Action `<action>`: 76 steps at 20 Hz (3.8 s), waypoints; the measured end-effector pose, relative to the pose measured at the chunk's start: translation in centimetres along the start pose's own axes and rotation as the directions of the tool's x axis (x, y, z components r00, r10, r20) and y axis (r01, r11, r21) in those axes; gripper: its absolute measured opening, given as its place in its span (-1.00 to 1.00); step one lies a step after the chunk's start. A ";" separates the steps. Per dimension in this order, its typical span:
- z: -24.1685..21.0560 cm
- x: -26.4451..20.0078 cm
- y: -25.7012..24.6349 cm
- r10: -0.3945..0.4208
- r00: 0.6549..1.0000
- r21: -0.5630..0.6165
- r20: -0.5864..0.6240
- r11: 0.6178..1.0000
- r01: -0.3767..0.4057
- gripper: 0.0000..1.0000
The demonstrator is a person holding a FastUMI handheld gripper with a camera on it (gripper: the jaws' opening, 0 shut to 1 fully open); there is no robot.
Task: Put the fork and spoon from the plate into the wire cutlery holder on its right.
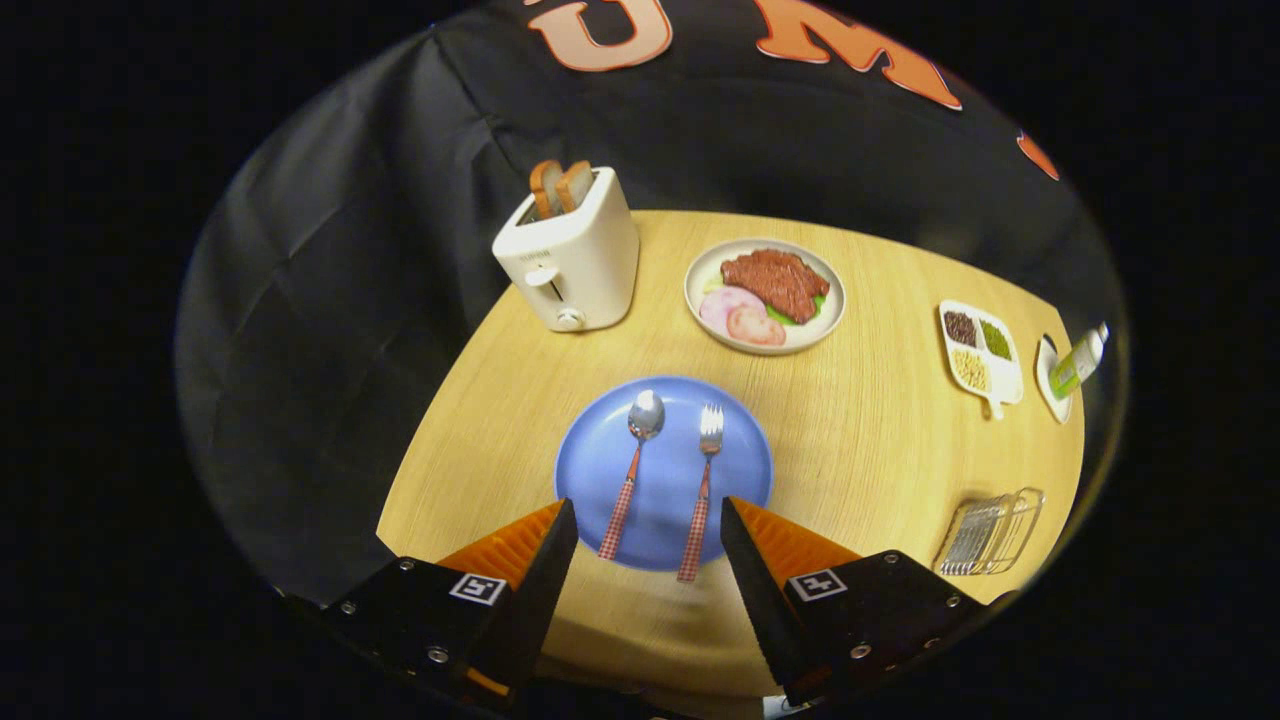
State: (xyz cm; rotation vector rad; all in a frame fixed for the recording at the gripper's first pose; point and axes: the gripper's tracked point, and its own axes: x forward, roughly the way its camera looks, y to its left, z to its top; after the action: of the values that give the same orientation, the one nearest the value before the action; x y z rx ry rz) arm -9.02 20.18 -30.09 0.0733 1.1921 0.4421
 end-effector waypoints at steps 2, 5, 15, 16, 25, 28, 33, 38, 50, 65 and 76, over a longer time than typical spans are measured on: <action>-0.8 1.3 -0.5 -0.030 0.999 0.011 -0.045 0.999 0.031 0.73; -2.0 2.9 -1.5 -0.077 0.990 -0.001 -0.117 0.997 0.077 0.71; -4.6 7.2 -2.3 -0.158 0.954 -0.067 -0.253 0.987 0.146 0.39; -4.8 7.5 -2.6 -0.168 0.950 -0.067 -0.262 0.986 0.156 0.34; -6.8 8.5 -2.7 -0.205 0.909 -0.072 -0.363 0.979 0.192 -0.48; -6.7 8.4 -2.9 -0.223 0.908 -0.086 -0.355 0.975 0.205 -0.68; -5.3 6.0 -2.9 -0.177 0.927 -0.033 -0.331 0.984 0.176 -0.81; -4.8 0.8 -6.5 -0.187 0.934 0.014 -0.305 0.980 0.200 -0.81; -8.9 -12.4 -22.6 -0.333 0.880 0.138 -0.339 0.908 0.396 -0.81; -13.5 -14.6 -28.9 -0.275 0.801 0.075 -0.531 0.927 0.368 -0.80; -13.2 -13.9 -28.4 -0.177 0.733 0.067 -0.657 0.955 0.290 -0.77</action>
State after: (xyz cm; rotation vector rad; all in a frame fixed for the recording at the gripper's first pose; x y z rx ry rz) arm -16.81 -13.17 -30.97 -0.0994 1.9022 0.1304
